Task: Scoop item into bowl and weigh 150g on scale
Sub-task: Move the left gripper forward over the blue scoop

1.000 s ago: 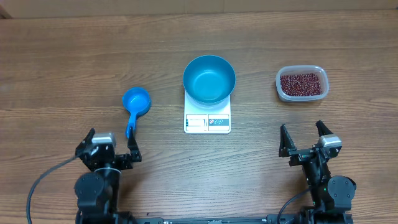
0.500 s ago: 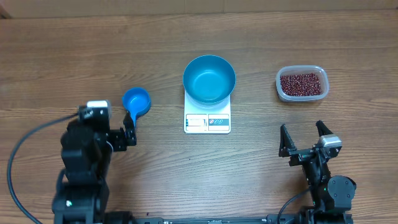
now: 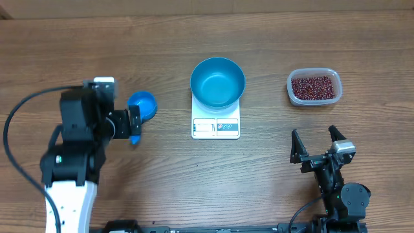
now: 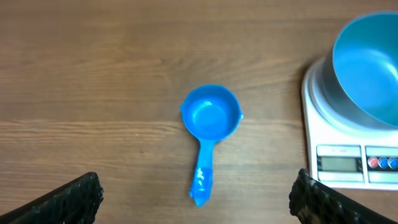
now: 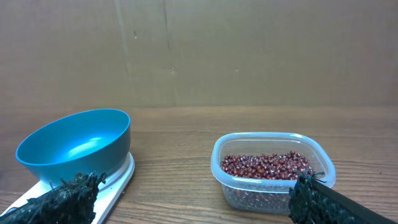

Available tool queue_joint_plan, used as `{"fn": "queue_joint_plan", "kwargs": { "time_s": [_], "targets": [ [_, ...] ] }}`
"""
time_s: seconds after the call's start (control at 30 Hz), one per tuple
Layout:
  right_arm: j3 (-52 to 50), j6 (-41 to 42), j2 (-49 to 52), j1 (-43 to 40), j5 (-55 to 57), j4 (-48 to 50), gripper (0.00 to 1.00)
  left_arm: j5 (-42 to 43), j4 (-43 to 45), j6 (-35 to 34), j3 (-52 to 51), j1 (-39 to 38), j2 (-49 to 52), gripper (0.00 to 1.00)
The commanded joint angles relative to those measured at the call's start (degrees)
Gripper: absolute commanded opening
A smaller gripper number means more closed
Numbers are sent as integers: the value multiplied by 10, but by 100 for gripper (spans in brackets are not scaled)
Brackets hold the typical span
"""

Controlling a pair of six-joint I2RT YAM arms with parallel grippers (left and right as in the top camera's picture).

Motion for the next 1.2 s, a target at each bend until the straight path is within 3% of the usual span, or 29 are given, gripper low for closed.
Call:
{"fn": "queue_joint_plan", "kwargs": {
  "time_s": [0.0, 0.3, 0.53, 1.17],
  "targets": [
    [-6, -3, -6, -2, 3, 2, 100, 29, -19, 10, 52, 3, 44, 100],
    [-6, -3, -6, -2, 4, 2, 100, 29, -101, 11, 149, 3, 158, 99],
    [-6, -3, -6, -2, 3, 2, 100, 29, -111, 11, 189, 3, 226, 100],
    [-6, -3, -6, -2, 3, 2, 100, 25, -210, 30, 297, 3, 356, 100]
  ]
}}
